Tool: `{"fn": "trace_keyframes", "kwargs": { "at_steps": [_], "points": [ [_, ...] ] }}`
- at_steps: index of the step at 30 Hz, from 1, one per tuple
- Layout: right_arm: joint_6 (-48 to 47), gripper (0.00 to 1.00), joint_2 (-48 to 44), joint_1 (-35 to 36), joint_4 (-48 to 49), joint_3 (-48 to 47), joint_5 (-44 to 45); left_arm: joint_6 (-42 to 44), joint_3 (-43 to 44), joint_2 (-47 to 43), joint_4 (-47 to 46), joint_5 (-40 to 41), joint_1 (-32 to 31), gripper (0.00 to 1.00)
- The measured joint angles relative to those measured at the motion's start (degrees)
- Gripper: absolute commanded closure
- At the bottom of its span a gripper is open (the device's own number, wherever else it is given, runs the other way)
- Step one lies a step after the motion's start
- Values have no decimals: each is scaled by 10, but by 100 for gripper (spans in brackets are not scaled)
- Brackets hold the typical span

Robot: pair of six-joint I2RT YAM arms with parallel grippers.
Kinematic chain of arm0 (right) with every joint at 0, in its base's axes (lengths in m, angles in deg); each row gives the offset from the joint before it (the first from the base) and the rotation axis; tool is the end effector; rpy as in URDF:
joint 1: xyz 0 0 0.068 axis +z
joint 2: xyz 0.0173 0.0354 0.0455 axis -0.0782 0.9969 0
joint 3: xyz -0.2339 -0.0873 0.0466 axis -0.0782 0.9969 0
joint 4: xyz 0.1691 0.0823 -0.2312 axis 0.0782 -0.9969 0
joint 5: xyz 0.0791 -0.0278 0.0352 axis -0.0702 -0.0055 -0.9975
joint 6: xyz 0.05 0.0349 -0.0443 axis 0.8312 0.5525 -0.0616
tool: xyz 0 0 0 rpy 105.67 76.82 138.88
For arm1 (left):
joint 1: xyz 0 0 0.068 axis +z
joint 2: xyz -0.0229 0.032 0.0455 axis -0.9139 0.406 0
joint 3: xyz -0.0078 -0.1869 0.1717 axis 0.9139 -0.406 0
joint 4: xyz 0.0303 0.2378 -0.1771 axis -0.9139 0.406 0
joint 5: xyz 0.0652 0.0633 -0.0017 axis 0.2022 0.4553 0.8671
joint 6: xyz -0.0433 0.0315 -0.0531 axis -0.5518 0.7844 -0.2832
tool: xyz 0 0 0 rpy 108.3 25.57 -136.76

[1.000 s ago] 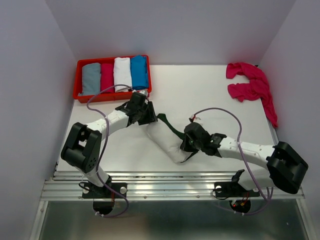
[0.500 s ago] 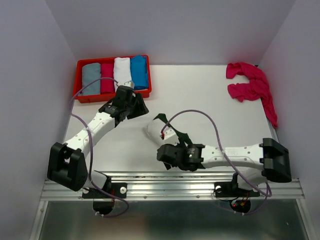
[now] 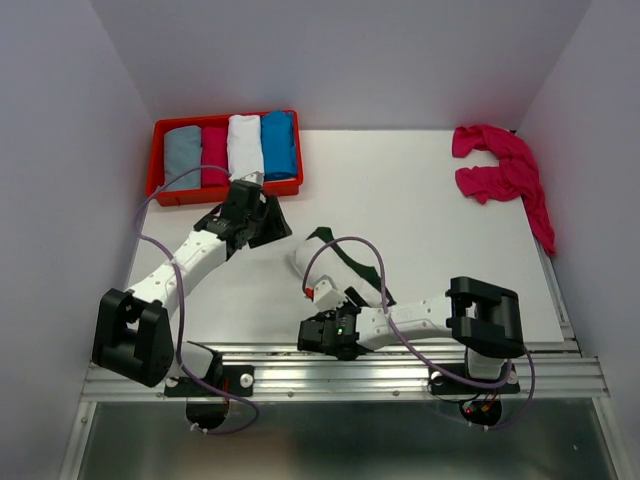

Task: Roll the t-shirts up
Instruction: Roll the T-shirt to the center of the board.

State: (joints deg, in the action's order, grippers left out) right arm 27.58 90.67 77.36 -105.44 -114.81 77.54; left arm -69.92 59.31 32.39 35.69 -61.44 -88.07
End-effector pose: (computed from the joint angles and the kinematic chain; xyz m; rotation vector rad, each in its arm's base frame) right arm 0.0942 0.3230 0.0978 -0.8252 2.1826 -0.4417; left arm 0.3286 -0.1401 0.2121 -0.1418 2.3121 -0.6150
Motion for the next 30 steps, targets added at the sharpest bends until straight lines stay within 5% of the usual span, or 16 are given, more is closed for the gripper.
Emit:
{"fn": "trace_keyframes", "kwargs": {
  "at_steps": [14,20,30],
  "points": [
    [-21,99,10,-5,44,30,45,0,-14,0,-5,-23,0,35],
    [-56,99,-47,-27,109,73,-1,0,-17,0,-8,-28,0,32],
    [-71,99,-198,-116,243,144,-204,-1,-42,-15,-11,-37,0,30]
  ]
}}
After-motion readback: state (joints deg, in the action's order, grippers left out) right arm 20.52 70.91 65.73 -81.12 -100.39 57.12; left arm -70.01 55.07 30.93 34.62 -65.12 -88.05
